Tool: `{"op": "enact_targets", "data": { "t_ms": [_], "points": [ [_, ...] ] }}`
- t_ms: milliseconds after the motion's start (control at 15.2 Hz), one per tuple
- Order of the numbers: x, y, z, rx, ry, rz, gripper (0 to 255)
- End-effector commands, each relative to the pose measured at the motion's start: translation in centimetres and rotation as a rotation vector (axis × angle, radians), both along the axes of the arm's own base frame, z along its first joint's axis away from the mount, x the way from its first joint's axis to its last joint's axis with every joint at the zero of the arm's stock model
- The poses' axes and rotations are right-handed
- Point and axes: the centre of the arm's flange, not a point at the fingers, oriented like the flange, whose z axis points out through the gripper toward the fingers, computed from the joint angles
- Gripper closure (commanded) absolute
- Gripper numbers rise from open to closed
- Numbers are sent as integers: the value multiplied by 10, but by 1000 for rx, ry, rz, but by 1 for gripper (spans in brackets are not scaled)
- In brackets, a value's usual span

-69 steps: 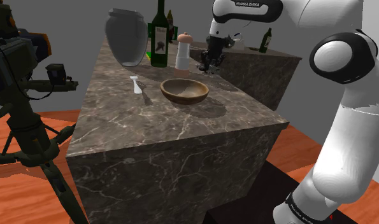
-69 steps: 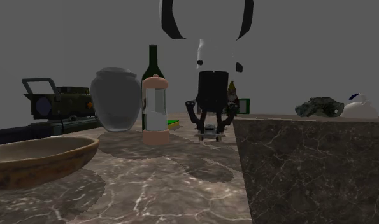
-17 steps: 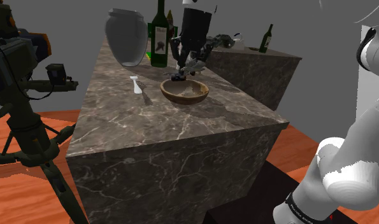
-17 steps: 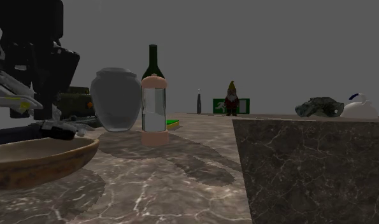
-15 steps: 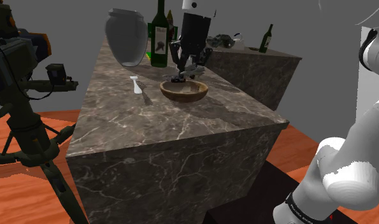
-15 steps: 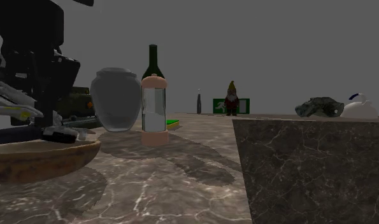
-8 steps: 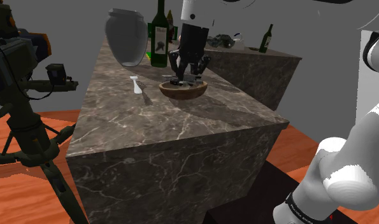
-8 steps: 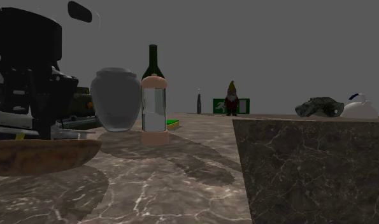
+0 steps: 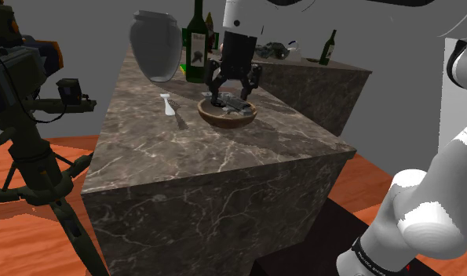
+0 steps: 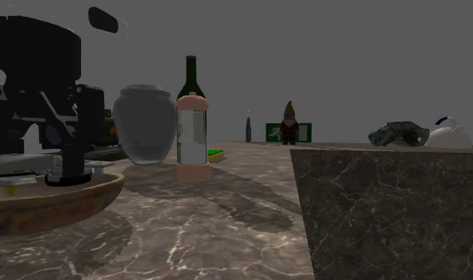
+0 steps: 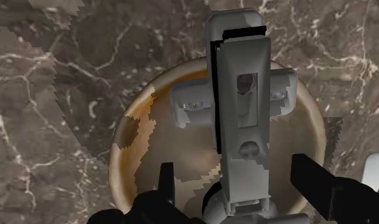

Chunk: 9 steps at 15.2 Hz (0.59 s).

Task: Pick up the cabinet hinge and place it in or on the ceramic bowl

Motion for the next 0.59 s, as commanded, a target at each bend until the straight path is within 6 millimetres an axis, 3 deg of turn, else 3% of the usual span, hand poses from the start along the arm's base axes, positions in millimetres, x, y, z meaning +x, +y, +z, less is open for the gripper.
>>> {"op": "enact_targets", "data": {
  "t_ms": [0, 132, 396, 528],
  "points": [
    [1, 0, -1, -1, 1, -1, 0],
    [-1, 0, 0, 0, 1, -1, 0],
    [-2, -2, 50, 0, 1, -1, 0],
    [-2, -2, 50, 0, 1, -1, 0]
  ]
}}
